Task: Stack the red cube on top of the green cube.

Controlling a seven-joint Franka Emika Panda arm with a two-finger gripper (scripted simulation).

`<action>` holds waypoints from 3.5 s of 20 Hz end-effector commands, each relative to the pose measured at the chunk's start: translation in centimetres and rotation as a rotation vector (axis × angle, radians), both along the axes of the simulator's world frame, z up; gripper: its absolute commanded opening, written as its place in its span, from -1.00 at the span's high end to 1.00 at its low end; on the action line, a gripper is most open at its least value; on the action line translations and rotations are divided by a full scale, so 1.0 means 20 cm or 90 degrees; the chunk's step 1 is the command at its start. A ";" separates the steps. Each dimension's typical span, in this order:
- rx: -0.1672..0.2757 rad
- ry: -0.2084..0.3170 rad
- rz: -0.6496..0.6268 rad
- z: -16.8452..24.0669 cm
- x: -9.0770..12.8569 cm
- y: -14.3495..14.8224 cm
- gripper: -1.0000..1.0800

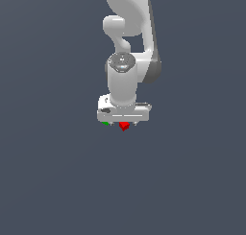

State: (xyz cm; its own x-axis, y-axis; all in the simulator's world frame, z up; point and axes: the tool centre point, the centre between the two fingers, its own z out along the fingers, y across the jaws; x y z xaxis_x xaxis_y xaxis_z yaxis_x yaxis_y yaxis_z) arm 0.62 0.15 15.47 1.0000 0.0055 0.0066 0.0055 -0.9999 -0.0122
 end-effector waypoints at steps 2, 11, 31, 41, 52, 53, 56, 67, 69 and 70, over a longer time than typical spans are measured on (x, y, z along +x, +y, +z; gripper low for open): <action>0.000 0.000 0.000 0.00 0.00 0.00 -0.92; -0.001 0.000 0.051 -0.05 -0.05 0.02 -0.92; -0.007 0.001 0.345 -0.37 -0.36 0.04 -0.92; -0.009 0.002 0.394 -0.43 -0.41 0.03 -0.92; -0.009 0.002 0.388 -0.45 -0.40 0.03 -0.92; -0.009 0.002 0.388 -0.46 -0.40 0.03 -0.92; -0.009 0.002 0.387 -0.52 -0.40 0.03 -0.92; -0.009 0.002 0.386 -0.67 -0.40 0.03 -0.92; -0.009 0.002 0.386 -0.67 -0.40 0.03 1.00; -0.009 0.002 0.386 -0.67 -0.40 0.03 1.00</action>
State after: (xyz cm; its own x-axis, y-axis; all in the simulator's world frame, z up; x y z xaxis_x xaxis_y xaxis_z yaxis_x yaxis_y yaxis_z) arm -7.36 0.68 2.03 0.8185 0.5745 -0.0004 0.5745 -0.8185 0.0001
